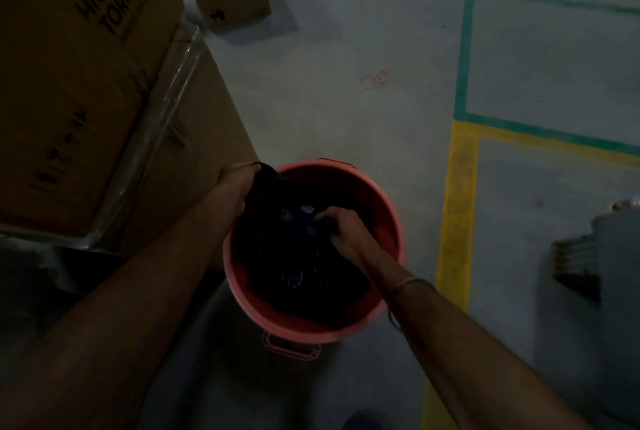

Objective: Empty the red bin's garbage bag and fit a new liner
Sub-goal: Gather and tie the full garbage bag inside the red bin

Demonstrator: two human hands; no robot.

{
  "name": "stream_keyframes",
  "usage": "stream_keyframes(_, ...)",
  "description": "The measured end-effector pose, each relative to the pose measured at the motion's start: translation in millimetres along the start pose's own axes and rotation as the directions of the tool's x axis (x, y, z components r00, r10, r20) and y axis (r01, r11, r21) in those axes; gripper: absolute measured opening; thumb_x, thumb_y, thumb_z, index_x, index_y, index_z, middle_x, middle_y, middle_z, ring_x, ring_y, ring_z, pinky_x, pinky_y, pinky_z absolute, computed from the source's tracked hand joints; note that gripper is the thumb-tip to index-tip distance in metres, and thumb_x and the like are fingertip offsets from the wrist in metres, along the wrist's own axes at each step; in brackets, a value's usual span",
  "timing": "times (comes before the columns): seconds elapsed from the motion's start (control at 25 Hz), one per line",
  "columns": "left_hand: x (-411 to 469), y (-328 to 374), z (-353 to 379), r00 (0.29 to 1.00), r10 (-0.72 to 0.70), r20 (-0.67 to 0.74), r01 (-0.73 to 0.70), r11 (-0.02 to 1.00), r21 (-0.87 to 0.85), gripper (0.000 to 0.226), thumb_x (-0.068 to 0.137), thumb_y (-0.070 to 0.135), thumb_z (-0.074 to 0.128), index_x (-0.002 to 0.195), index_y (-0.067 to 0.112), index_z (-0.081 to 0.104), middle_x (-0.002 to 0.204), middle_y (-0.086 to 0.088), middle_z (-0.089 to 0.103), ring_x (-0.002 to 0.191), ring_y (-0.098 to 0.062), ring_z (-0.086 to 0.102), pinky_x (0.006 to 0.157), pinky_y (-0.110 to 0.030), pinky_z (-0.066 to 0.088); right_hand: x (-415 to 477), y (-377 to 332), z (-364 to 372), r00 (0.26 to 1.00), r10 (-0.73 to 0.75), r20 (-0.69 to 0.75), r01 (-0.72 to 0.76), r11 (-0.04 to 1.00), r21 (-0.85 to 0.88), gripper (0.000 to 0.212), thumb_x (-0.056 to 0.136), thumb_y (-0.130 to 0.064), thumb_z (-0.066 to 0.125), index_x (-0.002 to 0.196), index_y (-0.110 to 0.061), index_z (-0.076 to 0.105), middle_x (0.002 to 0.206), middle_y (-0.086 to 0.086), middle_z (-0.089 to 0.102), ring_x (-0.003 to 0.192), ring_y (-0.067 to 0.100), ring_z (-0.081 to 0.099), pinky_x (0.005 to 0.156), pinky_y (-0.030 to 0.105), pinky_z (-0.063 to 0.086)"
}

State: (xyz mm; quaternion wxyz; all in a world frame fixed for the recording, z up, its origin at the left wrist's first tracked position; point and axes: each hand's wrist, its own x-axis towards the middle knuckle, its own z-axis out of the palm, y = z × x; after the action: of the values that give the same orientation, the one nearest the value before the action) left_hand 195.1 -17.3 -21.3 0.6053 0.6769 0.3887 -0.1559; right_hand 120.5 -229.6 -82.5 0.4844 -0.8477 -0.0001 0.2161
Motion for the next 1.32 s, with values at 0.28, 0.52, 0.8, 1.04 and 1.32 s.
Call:
stream_keyframes(0.28, 8.4, -5.7, -1.3, 0.998, 0.060, 0.010, -0.061, 0.995, 0.081, 0.038, 0.093, -0.004, 0.047, 0.126, 0.002, 0.063, 0.127, -0.019, 0.063, 0.114, -0.035, 0.061, 0.100, -0.039, 0.051, 4.6, -9.7, 14.9, 0.989, 0.003, -0.151, 0.044, 0.952, 0.304, 0.021, 0.090, -0.002, 0.065, 0.107, -0.012, 0.062, 0.082, 0.014, 0.071, 0.075, 0.016, 0.069, 0.073, 0.029, 0.057)
stream_keyframes(0.52, 1.9, -3.4, 6.8, 0.982, 0.127, 0.141, -0.144, 0.983, 0.118, 0.030, 0.091, -0.003, 0.053, 0.108, 0.016, 0.069, 0.095, -0.008, 0.069, 0.084, -0.019, 0.063, 0.066, -0.019, 0.054, 25.6, -24.8, 18.2, 0.997, 0.000, 0.081, 0.012, 0.989, -0.150, 0.065, 0.081, -0.040, 0.077, 0.138, -0.017, 0.057, 0.125, 0.009, 0.068, 0.115, 0.025, 0.063, 0.096, 0.034, 0.051)
stream_keyframes(0.8, -24.6, -10.4, -3.5, 0.938, 0.173, 0.301, -0.203, 0.977, 0.071, 0.077, 0.062, 0.054, 0.085, 0.124, 0.013, 0.065, 0.122, -0.011, 0.069, 0.112, -0.027, 0.067, 0.094, -0.039, 0.055, 29.1, -17.2, 18.7, 0.996, 0.089, 0.007, -0.089, 0.996, 0.018, 0.019, 0.090, -0.026, 0.069, 0.078, -0.017, 0.058, 0.078, 0.000, 0.058, 0.079, 0.019, 0.057, 0.070, 0.028, 0.041)
stream_keyframes(1.04, -55.2, -51.6, -8.0, 0.897, -0.334, 0.290, 0.147, 0.843, 0.517, 0.089, 0.046, 0.060, 0.090, 0.120, 0.021, 0.061, 0.120, -0.006, 0.066, 0.107, -0.025, 0.064, 0.080, -0.040, 0.056, 28.4, -19.9, 16.9, 0.976, 0.197, -0.095, -0.161, 0.939, 0.303, 0.031, 0.089, -0.015, 0.070, 0.067, -0.020, 0.049, 0.069, 0.001, 0.054, 0.074, 0.019, 0.053, 0.071, 0.031, 0.044)
stream_keyframes(1.32, -52.2, -71.9, -43.4, 0.922, -0.333, 0.196, 0.202, 0.848, 0.490, 0.015, 0.098, 0.004, 0.050, 0.085, 0.003, 0.057, 0.079, -0.015, 0.058, 0.059, -0.021, 0.060, 0.042, -0.020, 0.053, 34.2, -13.8, -17.2, 0.829, 0.535, -0.162, -0.316, 0.688, 0.654, 0.010, 0.087, -0.006, 0.059, 0.078, -0.007, 0.063, 0.073, 0.012, 0.060, 0.061, 0.022, 0.054, 0.056, 0.031, 0.046)
